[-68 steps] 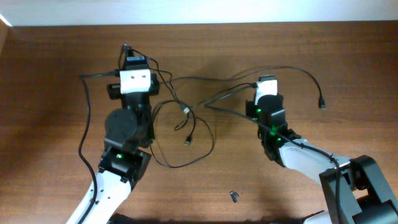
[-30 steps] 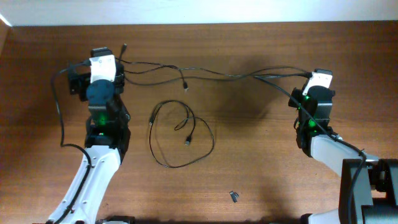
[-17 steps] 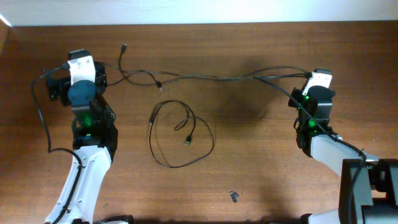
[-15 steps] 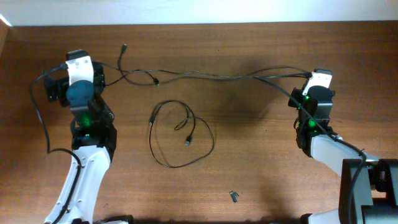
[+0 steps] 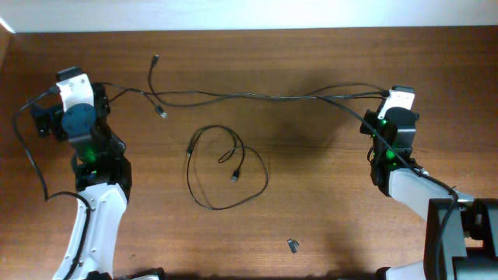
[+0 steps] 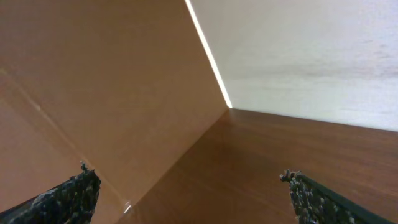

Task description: Untangle cables

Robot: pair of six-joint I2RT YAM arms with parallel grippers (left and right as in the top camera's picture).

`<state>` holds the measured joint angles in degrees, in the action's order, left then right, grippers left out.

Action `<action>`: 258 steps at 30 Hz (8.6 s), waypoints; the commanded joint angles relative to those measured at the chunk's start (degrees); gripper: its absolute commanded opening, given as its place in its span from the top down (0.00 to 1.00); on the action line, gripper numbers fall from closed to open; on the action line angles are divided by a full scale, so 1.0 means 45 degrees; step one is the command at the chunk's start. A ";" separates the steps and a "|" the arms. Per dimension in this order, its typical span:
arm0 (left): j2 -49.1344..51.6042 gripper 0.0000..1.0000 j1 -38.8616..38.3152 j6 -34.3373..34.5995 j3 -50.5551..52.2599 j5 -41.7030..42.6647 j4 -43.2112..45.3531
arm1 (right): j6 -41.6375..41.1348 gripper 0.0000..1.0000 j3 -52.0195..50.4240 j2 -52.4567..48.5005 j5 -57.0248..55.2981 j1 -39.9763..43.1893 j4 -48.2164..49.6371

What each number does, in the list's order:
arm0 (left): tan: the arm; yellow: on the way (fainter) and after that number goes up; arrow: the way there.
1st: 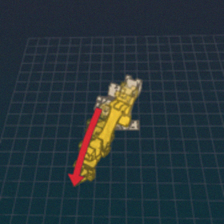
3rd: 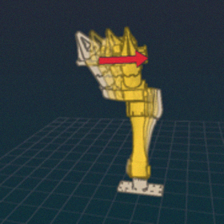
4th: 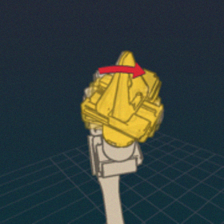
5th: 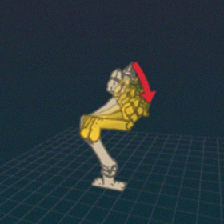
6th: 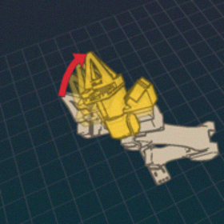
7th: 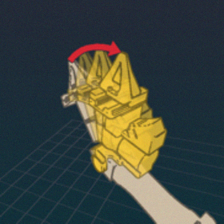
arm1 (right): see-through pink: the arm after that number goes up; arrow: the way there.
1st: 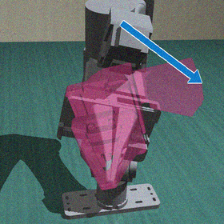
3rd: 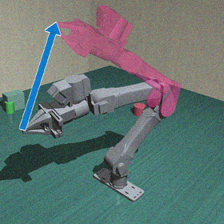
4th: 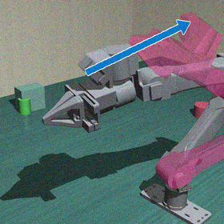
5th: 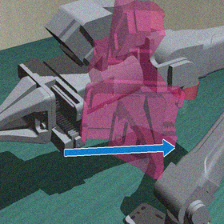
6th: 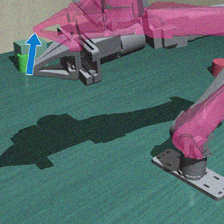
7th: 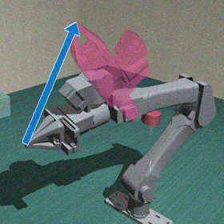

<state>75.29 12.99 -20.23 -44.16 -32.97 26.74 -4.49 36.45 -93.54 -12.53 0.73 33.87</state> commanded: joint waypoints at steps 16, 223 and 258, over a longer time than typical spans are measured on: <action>0.0306 0.05 0.0398 -0.0097 -0.0053 0.3011 -0.0180 | 0.0005 0.96 0.0049 0.0034 -0.0209 0.1336 0.0393; -0.1447 0.01 0.0379 0.2671 -0.0053 1.3469 -0.8777 | 0.0549 0.96 0.3405 0.1715 -1.0836 -0.3949 -1.0778; -0.1447 0.01 0.0379 0.2671 -0.0053 1.3469 -0.8777 | -0.2069 0.01 0.3390 0.1846 0.6999 0.2176 -1.4664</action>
<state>69.06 14.44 -8.86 -44.38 26.63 -12.84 -13.50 51.64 -86.30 15.84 10.41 -32.29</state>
